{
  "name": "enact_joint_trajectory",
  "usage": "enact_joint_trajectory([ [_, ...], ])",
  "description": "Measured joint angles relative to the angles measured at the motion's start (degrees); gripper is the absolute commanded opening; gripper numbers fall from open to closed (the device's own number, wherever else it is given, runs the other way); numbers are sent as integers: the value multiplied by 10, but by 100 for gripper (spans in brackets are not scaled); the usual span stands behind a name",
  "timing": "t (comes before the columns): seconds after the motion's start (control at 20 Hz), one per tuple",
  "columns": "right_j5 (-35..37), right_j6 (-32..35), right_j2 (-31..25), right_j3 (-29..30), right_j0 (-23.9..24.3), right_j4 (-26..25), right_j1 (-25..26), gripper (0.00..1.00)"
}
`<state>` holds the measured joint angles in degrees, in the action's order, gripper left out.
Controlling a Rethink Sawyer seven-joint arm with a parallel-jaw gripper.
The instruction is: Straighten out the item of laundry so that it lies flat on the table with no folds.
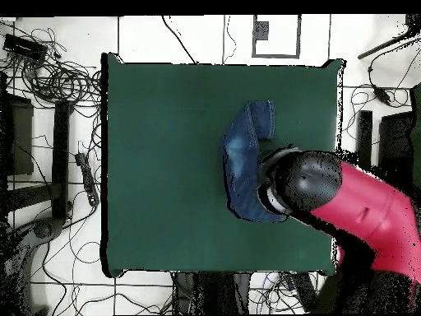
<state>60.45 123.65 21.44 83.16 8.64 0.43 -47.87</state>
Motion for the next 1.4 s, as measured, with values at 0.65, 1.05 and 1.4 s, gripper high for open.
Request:
enact_joint_trajectory([
  [0.65, 129, -24, -66, -78, 72, -61, -35, 0],
  [1.05, 208, -51, -112, -133, 89, -91, -40, 0],
  [1.4, 226, -52, -140, -155, 91, -101, -40, 0],
])
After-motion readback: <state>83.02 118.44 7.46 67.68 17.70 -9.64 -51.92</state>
